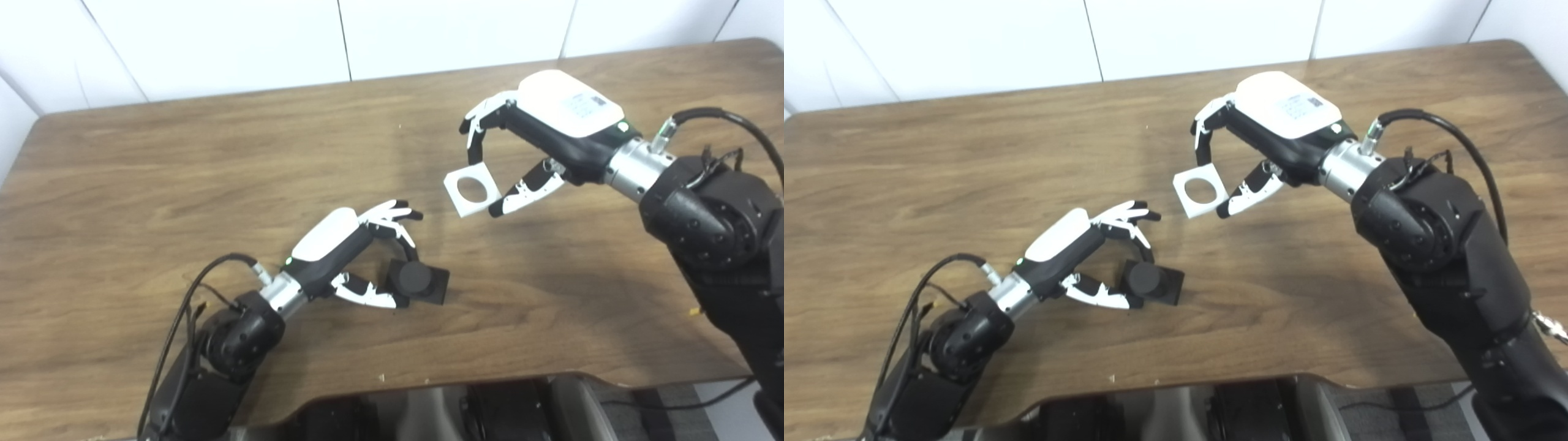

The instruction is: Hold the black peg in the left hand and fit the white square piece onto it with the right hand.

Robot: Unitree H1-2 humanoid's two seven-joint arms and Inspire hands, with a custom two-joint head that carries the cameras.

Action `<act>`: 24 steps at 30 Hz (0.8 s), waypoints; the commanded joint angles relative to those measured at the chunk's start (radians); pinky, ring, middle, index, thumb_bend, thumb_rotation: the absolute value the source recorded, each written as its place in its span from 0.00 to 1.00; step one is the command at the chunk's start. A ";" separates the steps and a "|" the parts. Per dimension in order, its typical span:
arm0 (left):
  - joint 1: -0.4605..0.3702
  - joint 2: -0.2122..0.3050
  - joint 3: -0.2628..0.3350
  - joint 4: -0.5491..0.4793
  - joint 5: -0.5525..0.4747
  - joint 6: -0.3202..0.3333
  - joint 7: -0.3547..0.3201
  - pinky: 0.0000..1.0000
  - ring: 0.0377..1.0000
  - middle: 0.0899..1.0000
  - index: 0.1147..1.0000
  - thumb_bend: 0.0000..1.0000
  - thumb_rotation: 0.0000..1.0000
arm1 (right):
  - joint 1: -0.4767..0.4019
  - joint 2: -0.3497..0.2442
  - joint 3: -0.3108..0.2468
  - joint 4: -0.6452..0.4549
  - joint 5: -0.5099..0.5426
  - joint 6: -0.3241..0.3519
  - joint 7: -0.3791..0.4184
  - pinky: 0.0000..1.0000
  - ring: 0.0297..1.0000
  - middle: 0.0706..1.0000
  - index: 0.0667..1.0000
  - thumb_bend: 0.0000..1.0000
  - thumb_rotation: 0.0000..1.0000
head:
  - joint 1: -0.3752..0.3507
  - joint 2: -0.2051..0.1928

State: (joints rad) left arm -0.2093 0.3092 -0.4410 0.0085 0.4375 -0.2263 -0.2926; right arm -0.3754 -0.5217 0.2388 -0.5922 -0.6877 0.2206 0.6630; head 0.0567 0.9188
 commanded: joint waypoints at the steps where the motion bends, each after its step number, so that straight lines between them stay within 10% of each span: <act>1: 0.023 0.030 -0.043 0.072 0.073 0.107 -0.096 0.88 0.96 0.86 0.43 0.52 0.07 | -0.022 -0.001 -0.017 -0.037 0.011 -0.023 -0.012 0.62 0.77 0.73 0.44 0.52 0.14 | 0.004 0.001; 24: 0.004 0.051 -0.084 0.072 0.102 0.140 -0.100 0.90 0.95 0.86 0.43 0.52 0.07 | 0.005 0.036 0.051 -0.088 0.058 -0.027 0.074 0.68 0.77 0.73 0.44 0.52 0.14 | 0.027 0.016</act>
State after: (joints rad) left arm -0.2474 0.3231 -0.4820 0.0079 0.4546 -0.1803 -0.3146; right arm -0.3520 -0.4871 0.2954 -0.6501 -0.6359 0.2187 0.7472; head 0.0828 0.9342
